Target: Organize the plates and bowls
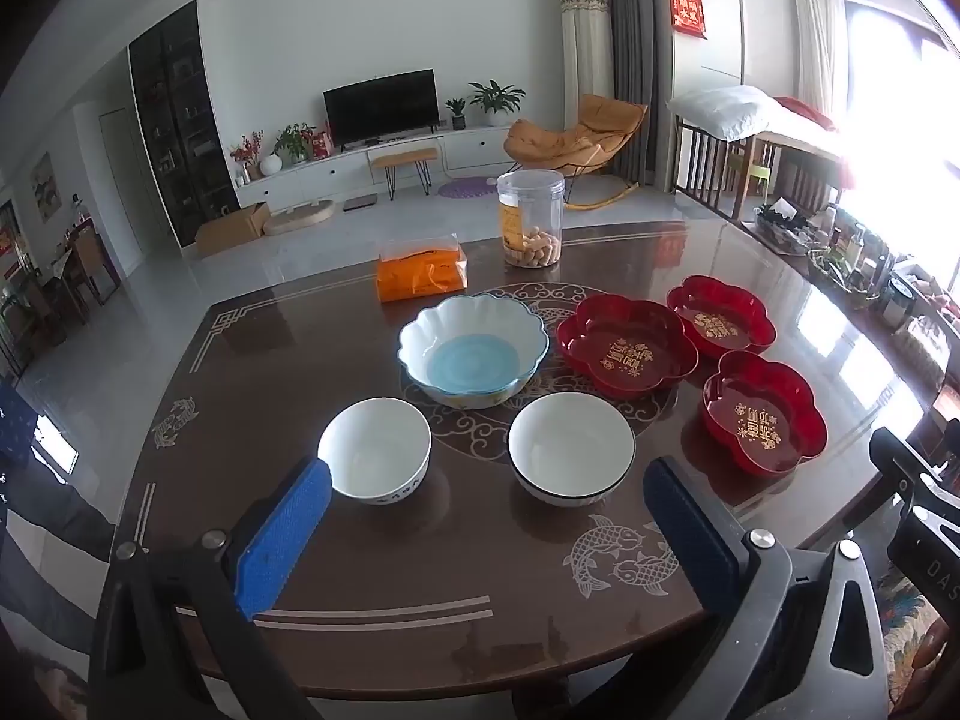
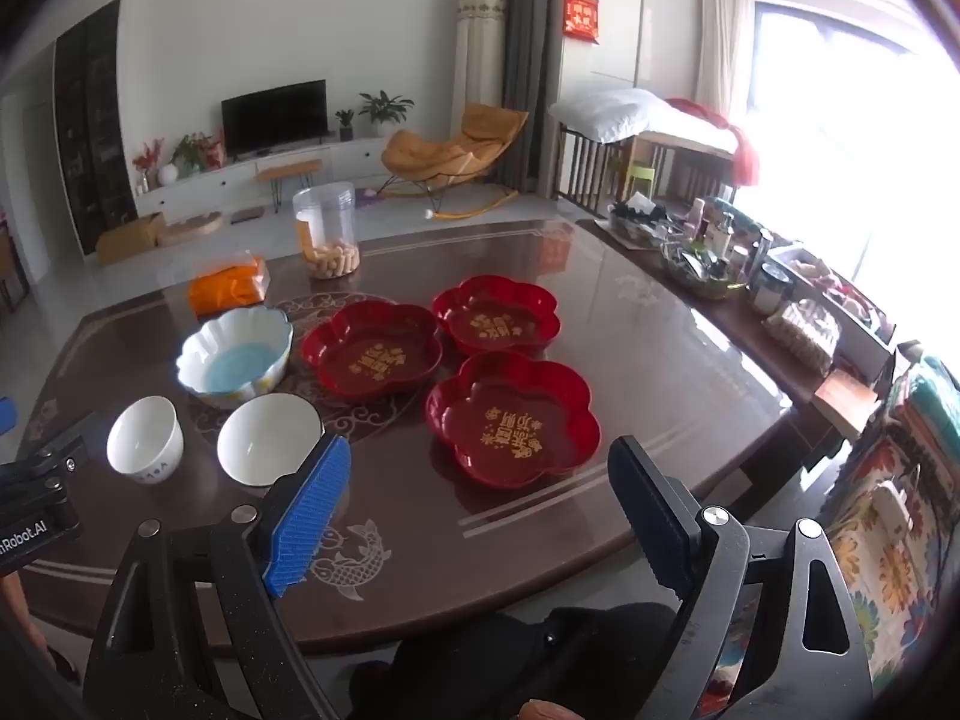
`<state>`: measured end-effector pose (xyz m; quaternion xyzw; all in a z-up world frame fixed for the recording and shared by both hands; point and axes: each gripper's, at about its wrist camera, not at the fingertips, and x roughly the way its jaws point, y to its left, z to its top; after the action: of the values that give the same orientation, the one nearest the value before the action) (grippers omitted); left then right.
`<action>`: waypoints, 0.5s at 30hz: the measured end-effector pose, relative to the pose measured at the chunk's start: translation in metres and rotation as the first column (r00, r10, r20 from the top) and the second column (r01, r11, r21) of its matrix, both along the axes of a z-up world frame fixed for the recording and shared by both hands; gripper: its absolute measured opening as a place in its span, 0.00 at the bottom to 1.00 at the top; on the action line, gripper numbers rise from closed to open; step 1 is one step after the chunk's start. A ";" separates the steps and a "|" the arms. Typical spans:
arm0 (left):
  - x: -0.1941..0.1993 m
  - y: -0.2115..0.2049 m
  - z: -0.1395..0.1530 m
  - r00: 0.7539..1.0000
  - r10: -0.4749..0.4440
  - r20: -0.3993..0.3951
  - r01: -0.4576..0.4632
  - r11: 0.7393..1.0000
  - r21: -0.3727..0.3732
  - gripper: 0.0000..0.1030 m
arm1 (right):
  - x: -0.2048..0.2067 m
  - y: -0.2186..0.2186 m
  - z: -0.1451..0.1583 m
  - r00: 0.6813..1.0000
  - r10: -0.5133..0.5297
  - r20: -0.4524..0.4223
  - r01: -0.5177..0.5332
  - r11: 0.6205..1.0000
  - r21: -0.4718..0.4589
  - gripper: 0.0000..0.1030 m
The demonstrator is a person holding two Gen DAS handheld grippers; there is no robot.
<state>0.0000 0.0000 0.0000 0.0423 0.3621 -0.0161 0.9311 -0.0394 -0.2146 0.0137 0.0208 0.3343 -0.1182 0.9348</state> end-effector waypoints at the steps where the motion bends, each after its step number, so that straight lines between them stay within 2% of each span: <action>1: 0.000 0.000 0.000 1.000 0.001 0.001 -0.001 1.000 0.000 1.00 | 0.000 0.000 0.000 1.000 0.001 -0.001 -0.001 1.000 0.001 0.87; 15: 0.003 -0.002 0.006 1.000 -0.004 -0.001 0.004 1.000 -0.009 1.00 | -0.001 0.003 0.001 1.000 0.010 0.003 -0.010 1.000 0.003 0.87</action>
<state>0.0034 -0.0025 0.0059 0.0388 0.3624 -0.0198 0.9310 -0.0408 -0.2112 0.0142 0.0207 0.3331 -0.1128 0.9359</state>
